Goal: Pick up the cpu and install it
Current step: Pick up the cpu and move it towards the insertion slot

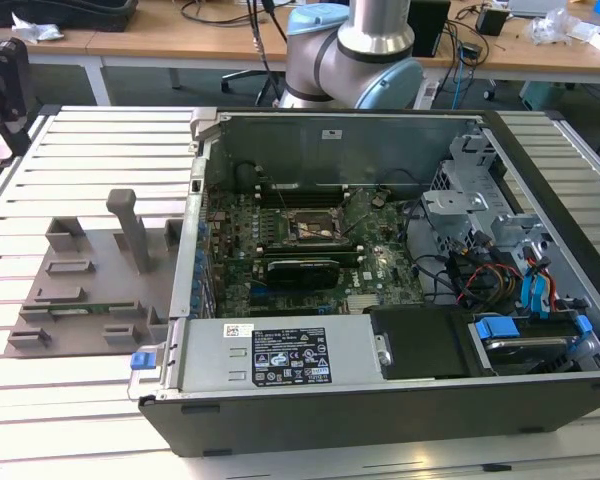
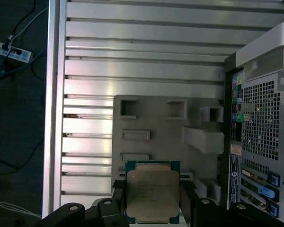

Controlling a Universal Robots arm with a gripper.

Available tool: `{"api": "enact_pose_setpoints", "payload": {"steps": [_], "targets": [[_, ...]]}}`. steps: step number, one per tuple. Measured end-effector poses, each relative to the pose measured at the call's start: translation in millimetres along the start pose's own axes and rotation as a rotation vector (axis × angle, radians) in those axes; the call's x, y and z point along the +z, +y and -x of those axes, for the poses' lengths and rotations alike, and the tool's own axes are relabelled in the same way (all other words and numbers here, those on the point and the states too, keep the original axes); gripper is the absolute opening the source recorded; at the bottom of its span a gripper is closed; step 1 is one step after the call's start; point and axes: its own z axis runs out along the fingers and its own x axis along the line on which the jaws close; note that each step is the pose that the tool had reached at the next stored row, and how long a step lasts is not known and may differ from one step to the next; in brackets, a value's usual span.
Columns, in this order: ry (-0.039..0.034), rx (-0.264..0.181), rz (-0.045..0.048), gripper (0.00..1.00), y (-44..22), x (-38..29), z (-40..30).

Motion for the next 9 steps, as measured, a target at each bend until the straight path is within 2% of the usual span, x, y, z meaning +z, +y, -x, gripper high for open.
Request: {"api": "enact_pose_setpoints", "payload": {"steps": [4,9], "targets": [[0.0002,0.000,-0.0003,0.55,-0.8,0.6,24.1],[0.0004,0.000,-0.0003,0.55,-1.5,1.1,42.5]]}}
